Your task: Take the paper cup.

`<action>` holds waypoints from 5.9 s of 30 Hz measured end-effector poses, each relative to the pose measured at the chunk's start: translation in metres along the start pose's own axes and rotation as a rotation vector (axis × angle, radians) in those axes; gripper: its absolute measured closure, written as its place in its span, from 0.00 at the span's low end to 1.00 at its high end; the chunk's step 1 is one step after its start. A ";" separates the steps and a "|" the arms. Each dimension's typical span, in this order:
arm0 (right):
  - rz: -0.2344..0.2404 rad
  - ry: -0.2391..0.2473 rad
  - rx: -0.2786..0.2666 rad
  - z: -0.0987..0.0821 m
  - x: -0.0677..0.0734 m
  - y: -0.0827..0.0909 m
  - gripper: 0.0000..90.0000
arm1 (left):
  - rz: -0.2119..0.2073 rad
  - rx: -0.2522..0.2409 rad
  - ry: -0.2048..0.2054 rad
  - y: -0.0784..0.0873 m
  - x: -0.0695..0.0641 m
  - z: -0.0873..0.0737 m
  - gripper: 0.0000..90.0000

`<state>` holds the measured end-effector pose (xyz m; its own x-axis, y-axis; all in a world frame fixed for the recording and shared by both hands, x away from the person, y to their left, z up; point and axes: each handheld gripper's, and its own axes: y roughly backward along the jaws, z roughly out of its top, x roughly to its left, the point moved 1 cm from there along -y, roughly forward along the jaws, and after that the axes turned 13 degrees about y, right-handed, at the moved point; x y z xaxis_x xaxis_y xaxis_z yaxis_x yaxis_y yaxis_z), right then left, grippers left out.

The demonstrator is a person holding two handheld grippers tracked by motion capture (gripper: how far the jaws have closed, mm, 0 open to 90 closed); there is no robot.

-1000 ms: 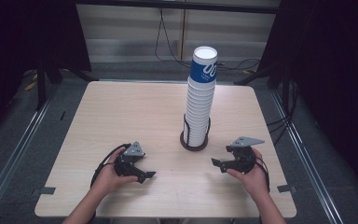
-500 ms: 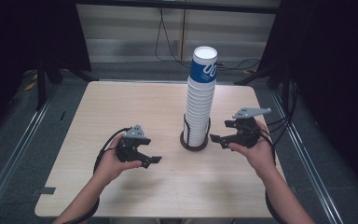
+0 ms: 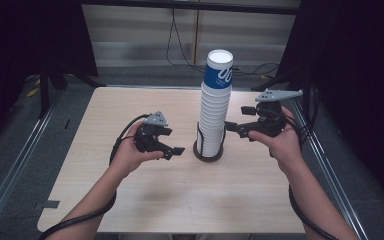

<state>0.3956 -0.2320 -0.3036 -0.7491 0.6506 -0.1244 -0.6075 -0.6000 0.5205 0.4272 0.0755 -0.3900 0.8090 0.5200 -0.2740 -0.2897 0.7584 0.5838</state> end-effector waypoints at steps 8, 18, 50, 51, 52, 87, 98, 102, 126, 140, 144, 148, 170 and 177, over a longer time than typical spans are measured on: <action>-0.004 0.012 -0.021 0.030 -0.005 0.003 0.15 | -0.020 -0.017 -0.027 -0.001 -0.010 0.032 0.17; -0.021 0.014 -0.062 0.062 -0.009 0.000 0.15 | -0.007 -0.048 -0.056 0.002 -0.016 0.062 0.16; -0.123 -0.012 -0.046 0.088 -0.010 -0.027 0.20 | -0.024 -0.186 -0.043 -0.020 -0.030 0.121 0.11; -0.123 -0.010 -0.048 0.088 -0.010 -0.027 0.20 | -0.020 -0.195 -0.042 -0.021 -0.030 0.122 0.11; -0.124 -0.011 -0.050 0.087 -0.009 -0.027 0.20 | -0.022 -0.205 -0.030 -0.021 -0.029 0.122 0.11; -0.122 -0.009 -0.149 0.109 -0.012 -0.003 0.23 | -0.016 -0.231 -0.019 -0.023 -0.034 0.125 0.15; -0.123 -0.003 -0.190 0.115 -0.013 0.004 0.23 | -0.010 -0.220 -0.026 -0.023 -0.035 0.126 0.15; -0.126 -0.003 -0.199 0.116 -0.014 0.004 0.23 | -0.009 -0.217 -0.030 -0.023 -0.036 0.126 0.15; -0.126 -0.007 -0.253 0.121 -0.014 0.014 0.23 | -0.006 -0.223 -0.042 -0.024 -0.037 0.125 0.15; -0.124 -0.013 -0.298 0.113 -0.019 0.026 0.23 | -0.003 -0.225 -0.047 -0.024 -0.037 0.125 0.15; -0.122 -0.010 -0.301 0.107 -0.019 0.032 0.23 | 0.006 -0.224 -0.052 -0.024 -0.038 0.124 0.15; -0.123 -0.010 -0.302 0.103 -0.020 0.036 0.23 | 0.009 -0.221 -0.057 -0.023 -0.038 0.124 0.15; -0.118 -0.024 -0.319 0.054 -0.025 0.074 0.23 | 0.010 -0.199 -0.076 -0.016 -0.039 0.118 0.17; -0.115 -0.024 -0.322 0.041 -0.026 0.086 0.23 | -0.001 -0.199 -0.075 -0.014 -0.039 0.114 0.17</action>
<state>0.3738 -0.2809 -0.2209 -0.6669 0.7309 -0.1453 -0.7426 -0.6357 0.2107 0.4574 0.0002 -0.3003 0.8431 0.4942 -0.2121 -0.3784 0.8254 0.4190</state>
